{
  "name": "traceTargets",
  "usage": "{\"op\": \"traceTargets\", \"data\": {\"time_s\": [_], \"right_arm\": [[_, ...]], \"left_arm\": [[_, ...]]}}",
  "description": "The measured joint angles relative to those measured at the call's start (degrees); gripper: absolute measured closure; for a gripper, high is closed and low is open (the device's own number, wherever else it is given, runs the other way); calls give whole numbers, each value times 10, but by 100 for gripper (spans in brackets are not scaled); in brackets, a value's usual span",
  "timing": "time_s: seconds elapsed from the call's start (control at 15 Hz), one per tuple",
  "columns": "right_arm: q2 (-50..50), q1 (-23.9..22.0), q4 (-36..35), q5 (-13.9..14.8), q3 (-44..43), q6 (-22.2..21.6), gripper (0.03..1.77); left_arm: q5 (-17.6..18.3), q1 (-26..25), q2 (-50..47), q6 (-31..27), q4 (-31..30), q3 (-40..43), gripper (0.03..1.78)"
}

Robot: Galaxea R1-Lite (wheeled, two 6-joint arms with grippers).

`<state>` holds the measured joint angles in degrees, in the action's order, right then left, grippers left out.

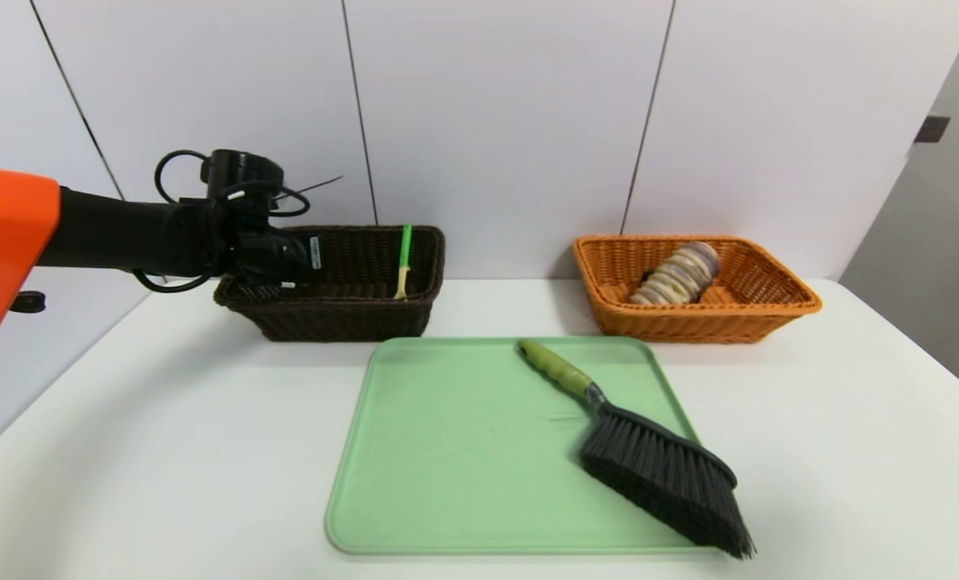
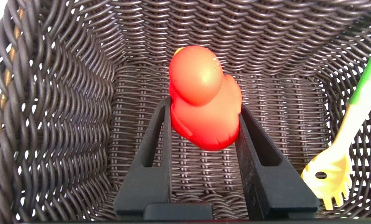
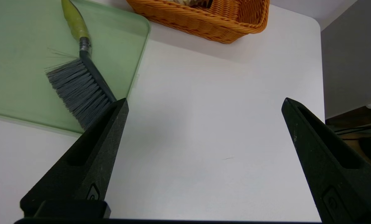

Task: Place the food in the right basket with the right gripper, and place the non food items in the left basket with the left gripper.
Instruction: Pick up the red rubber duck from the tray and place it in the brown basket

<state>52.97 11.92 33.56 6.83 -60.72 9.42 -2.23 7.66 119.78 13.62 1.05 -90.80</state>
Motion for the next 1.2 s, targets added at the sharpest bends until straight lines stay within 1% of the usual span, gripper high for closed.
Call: {"op": "traceTargets", "data": {"time_s": [0.33, 0.4, 0.53, 0.73, 0.87, 1.0, 1.2], "right_arm": [[-4, 0, 0, 0, 5, 0, 10], [-5, 0, 0, 0, 6, 0, 10], [-9, 0, 0, 1, 11, 0, 10], [-13, -1, 0, 0, 17, 0, 10], [-16, -2, 0, 1, 22, 0, 10], [-20, -3, -1, 1, 26, -1, 10], [-25, -4, -1, 1, 30, -3, 10]], "left_arm": [[0, 0, 15, -13, 1, -15, 119], [1, 0, 17, -14, 1, -16, 114], [1, 0, 21, -12, 1, -24, 90], [1, 1, 24, -10, 1, -34, 65], [1, 1, 23, -9, 1, -36, 52], [1, 1, 12, -9, 3, -36, 43], [1, 20, -39, -9, 22, -34, 33]]}}
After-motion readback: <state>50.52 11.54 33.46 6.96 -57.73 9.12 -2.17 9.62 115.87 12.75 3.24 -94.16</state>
